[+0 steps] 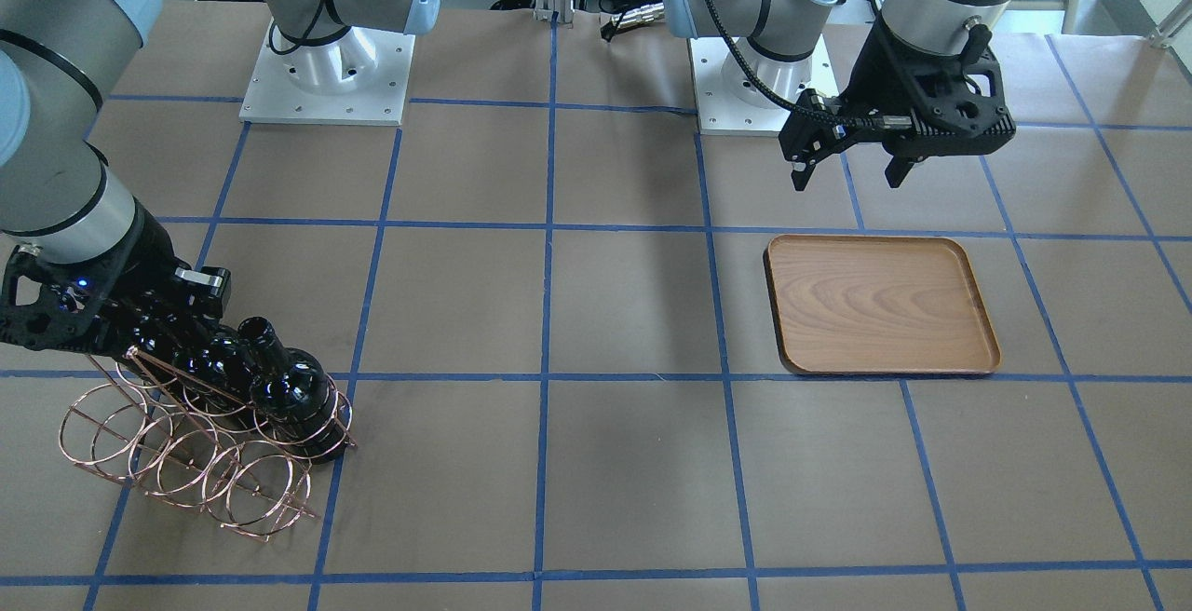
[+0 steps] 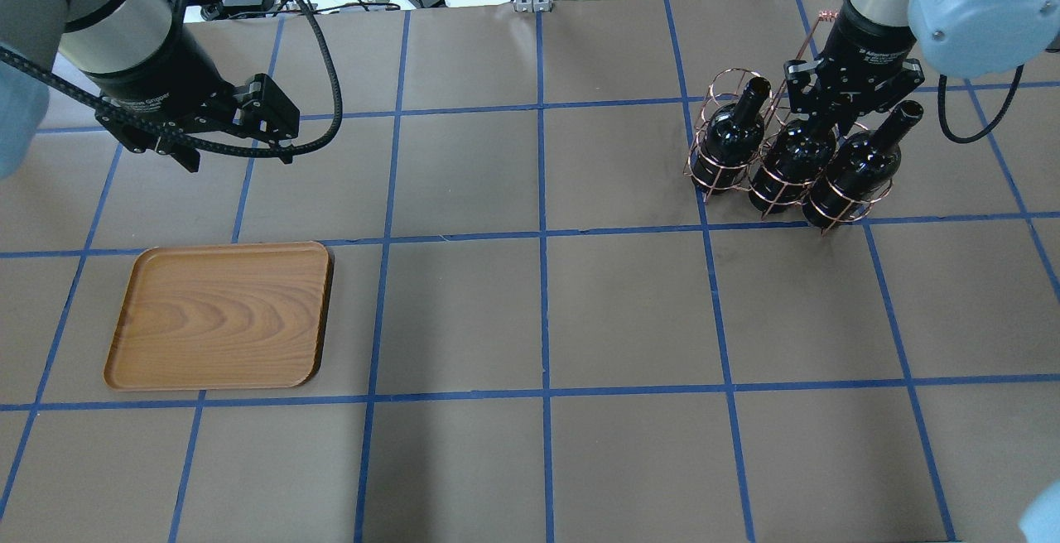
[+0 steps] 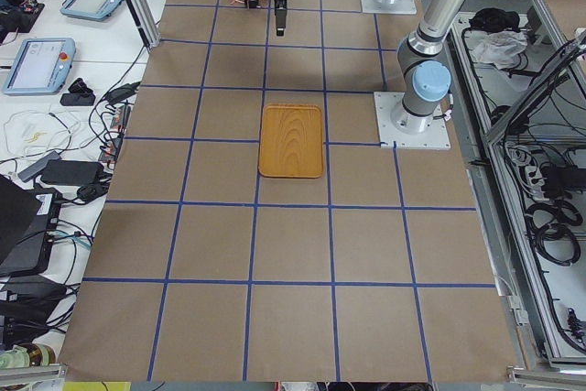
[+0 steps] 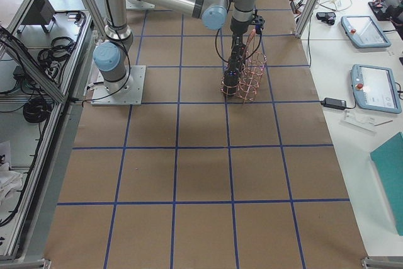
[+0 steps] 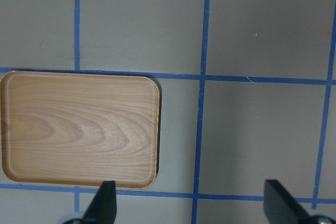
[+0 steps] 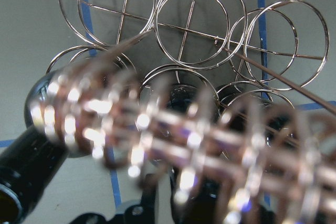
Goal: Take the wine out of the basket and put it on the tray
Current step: 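Lower the right gripper onto the nearest dark wine bottle neck and close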
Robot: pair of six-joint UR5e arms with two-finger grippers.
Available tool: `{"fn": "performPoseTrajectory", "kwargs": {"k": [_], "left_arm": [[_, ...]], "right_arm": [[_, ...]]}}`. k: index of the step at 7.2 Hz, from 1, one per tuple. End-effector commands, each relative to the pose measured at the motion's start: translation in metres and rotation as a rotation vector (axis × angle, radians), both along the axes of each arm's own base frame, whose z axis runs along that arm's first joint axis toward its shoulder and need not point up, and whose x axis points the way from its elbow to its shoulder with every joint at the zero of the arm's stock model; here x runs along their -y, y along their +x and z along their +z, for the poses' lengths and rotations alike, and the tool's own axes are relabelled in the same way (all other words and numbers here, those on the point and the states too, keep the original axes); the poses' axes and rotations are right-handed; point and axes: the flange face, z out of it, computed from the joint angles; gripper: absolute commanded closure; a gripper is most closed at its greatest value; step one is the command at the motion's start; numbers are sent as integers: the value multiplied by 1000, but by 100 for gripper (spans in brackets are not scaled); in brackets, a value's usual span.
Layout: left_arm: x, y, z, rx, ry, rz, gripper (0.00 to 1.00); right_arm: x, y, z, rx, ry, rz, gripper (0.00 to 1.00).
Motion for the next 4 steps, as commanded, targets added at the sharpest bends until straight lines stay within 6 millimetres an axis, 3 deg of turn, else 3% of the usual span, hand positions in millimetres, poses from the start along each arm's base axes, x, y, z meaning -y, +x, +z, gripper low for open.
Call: {"fn": "performPoseTrajectory", "kwargs": {"k": [1,2,4], "left_arm": [[1,1,-1,1,1,3,0],[1,0,-1,-1,1,7,0],[1,1,-1,-1,1,8,0]], "right_arm": [[1,-1,0,0,-1,-1,55],[2,-1,1,-3,-9,-1,65],[1,-1,2,-1,-11,-4,95]]}}
